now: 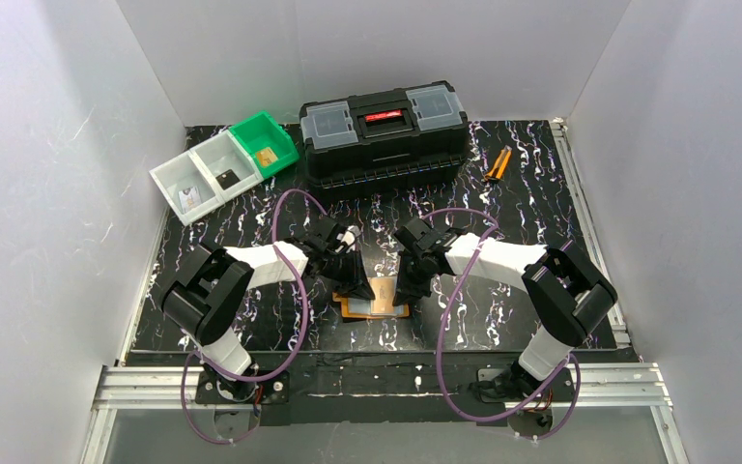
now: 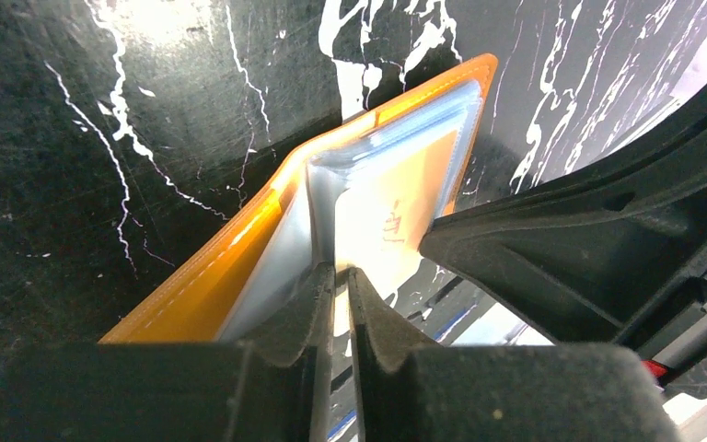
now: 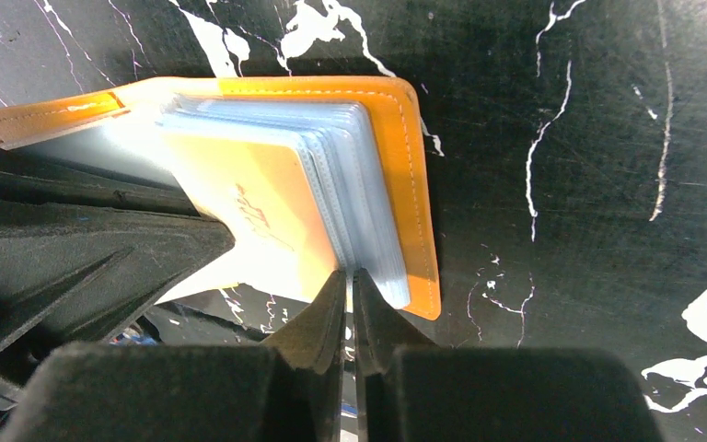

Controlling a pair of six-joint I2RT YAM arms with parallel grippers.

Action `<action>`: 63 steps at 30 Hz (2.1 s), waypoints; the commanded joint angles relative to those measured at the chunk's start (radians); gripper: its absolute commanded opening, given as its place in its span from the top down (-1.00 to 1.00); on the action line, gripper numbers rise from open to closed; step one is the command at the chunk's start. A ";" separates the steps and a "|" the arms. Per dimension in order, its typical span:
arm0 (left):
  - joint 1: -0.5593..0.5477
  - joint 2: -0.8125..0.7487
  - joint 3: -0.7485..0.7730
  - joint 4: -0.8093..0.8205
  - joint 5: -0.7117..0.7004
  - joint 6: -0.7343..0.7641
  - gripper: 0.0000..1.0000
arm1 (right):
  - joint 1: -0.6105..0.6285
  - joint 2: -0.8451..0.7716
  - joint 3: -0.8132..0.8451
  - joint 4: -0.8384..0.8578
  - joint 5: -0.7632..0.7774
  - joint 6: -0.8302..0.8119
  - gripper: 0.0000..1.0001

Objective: Take the credit cards out of the card holder
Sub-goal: Remove the credit card from the card holder.

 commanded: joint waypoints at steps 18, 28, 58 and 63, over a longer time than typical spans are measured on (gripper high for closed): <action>0.033 -0.043 -0.017 -0.027 0.037 0.018 0.96 | -0.019 0.025 -0.075 -0.048 0.094 -0.003 0.86; 0.043 -0.056 -0.012 -0.056 0.030 0.037 0.92 | -0.024 0.015 -0.089 -0.043 0.095 -0.002 0.87; 0.045 -0.009 -0.037 0.029 0.071 -0.001 0.48 | -0.026 0.008 -0.095 -0.040 0.088 -0.003 0.89; 0.045 0.014 -0.036 0.063 0.079 -0.015 0.47 | -0.026 0.006 -0.098 -0.040 0.088 -0.003 0.89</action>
